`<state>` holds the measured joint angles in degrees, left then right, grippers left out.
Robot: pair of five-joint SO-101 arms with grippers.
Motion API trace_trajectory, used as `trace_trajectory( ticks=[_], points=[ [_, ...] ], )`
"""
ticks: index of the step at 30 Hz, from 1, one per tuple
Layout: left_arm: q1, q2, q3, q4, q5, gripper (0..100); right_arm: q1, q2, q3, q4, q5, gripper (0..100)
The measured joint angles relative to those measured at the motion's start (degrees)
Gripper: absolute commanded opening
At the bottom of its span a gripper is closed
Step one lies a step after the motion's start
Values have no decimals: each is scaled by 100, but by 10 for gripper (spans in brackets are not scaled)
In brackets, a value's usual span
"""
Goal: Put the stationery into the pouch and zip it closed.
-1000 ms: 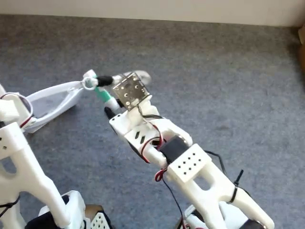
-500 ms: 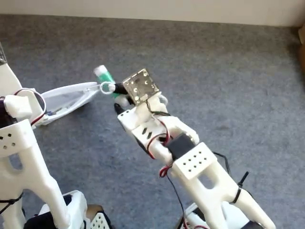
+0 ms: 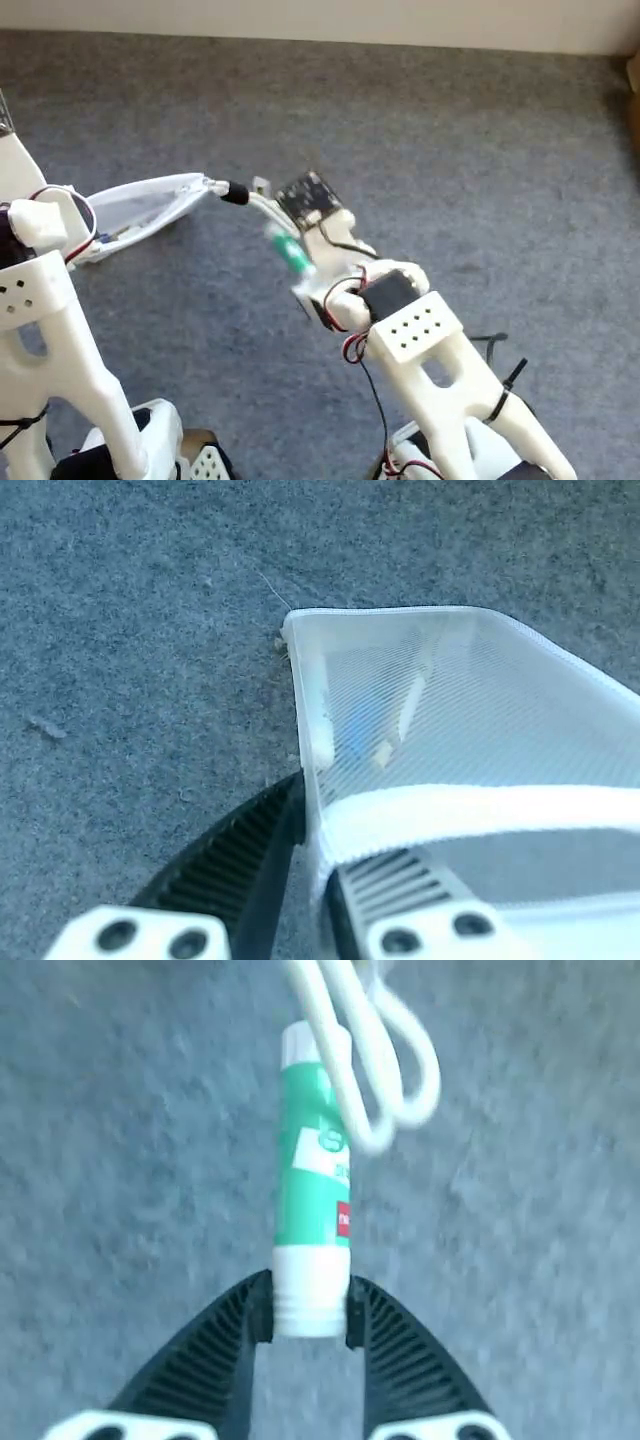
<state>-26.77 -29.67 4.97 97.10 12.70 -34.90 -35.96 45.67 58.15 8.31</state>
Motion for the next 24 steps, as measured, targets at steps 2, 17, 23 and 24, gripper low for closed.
trace_trajectory(
  ticks=[2,17,23,24],
  points=[
    [0,-9,132,0,0,6,193,0,176,220,0,5],
    [0,-114,290,0,0,6,905,0,765,519,422,160],
    [18,-114,308,0,0,6,800,0,765,519,229,160],
    [18,-114,308,0,0,6,730,0,765,519,229,160]
  ],
)
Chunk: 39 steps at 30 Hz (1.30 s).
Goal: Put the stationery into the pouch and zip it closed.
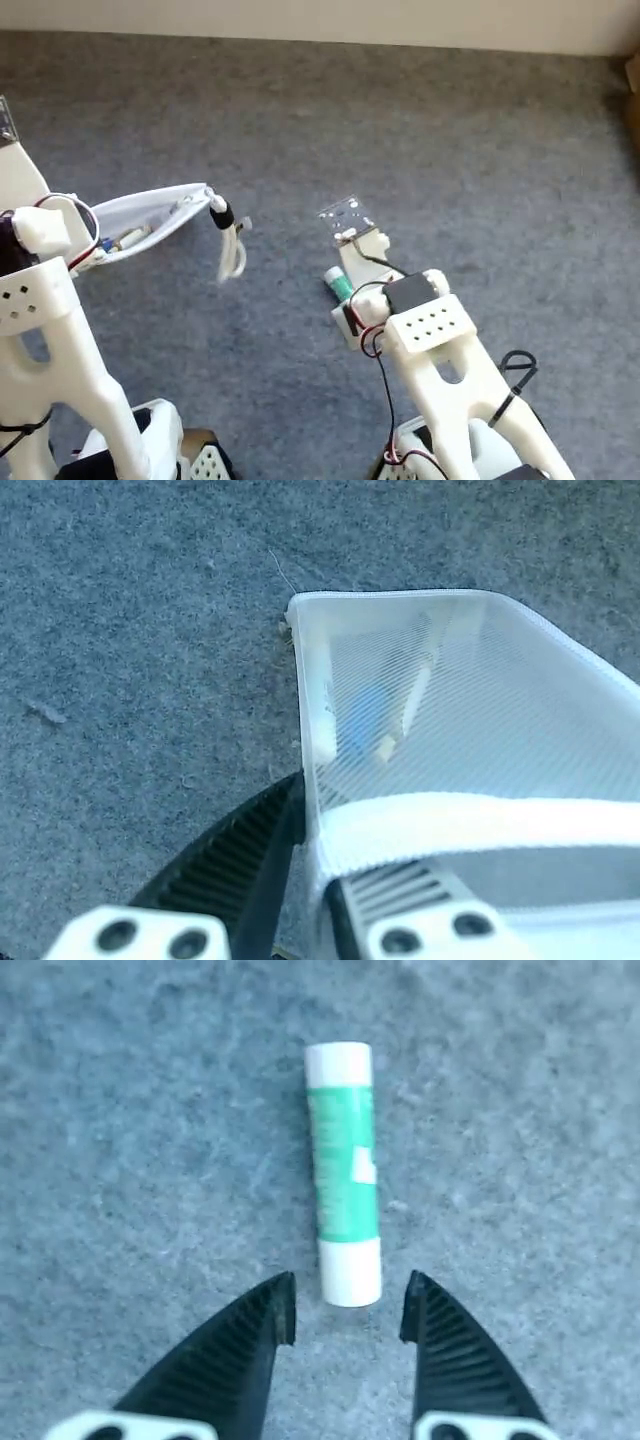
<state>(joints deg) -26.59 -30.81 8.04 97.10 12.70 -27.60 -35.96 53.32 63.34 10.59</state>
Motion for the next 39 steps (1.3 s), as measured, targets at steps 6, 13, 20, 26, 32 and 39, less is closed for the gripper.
trace_trajectory(
  ticks=[6,13,20,26,32,39],
  points=[
    [0,0,0,0,0,6,-176,0,0,-598,0,159],
    [0,0,0,0,0,6,-185,0,0,-1029,0,159],
    [0,0,0,0,0,6,-202,0,0,-1178,0,159],
    [0,0,0,0,0,6,-422,229,0,-1459,0,159],
    [0,0,0,0,0,6,-448,1723,-686,-1389,-651,159],
    [0,0,18,0,0,6,-448,3033,-2022,-941,-923,159]
  ],
)
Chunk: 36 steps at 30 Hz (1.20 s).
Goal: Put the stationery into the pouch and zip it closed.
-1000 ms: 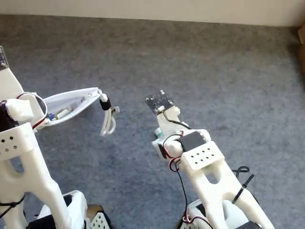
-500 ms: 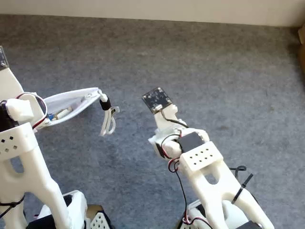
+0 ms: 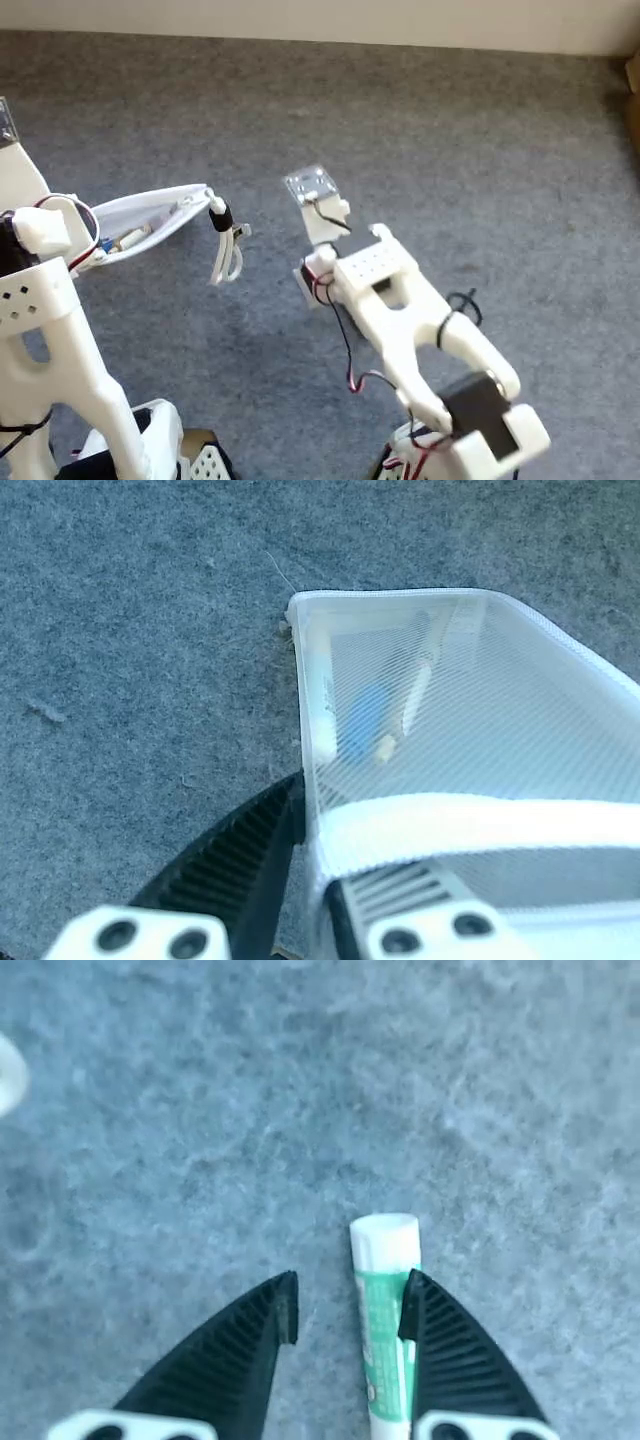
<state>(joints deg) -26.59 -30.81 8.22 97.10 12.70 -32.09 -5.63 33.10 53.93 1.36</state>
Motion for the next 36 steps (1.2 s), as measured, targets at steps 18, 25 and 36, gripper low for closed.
trace_trajectory(
  ticks=[18,25,36],
  points=[
    [0,-18,299,-167,0,6,167,1020,-369,35,378,31],
    [0,-18,299,-167,0,6,211,1020,-369,88,905,12],
    [0,-18,299,-167,0,6,211,-105,-888,1503,923,12]
  ],
)
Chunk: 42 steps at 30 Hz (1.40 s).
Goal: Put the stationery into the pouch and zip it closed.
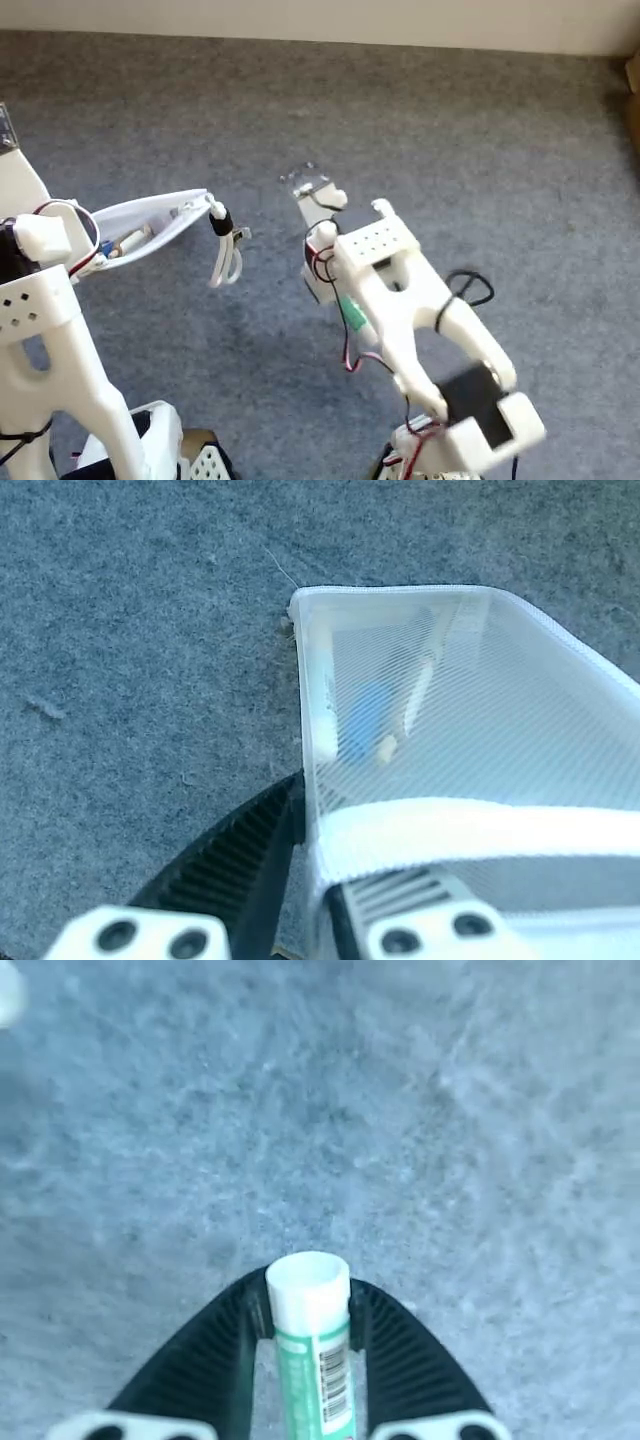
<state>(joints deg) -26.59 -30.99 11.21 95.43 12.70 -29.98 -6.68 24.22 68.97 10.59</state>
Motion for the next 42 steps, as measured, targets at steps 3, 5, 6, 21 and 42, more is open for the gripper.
trace_trajectory(
  ticks=[3,5,6,21,42],
  points=[
    [0,0,0,0,0,6,-9,-615,0,35,0,12],
    [0,0,0,0,0,6,-9,-976,0,44,0,12],
    [0,0,0,0,0,6,-9,-1134,0,44,0,12],
    [26,0,0,0,0,6,-756,-2752,-677,-334,0,12],
    [26,0,0,0,0,6,-1837,-2848,-2040,-1741,-554,12]
  ],
)
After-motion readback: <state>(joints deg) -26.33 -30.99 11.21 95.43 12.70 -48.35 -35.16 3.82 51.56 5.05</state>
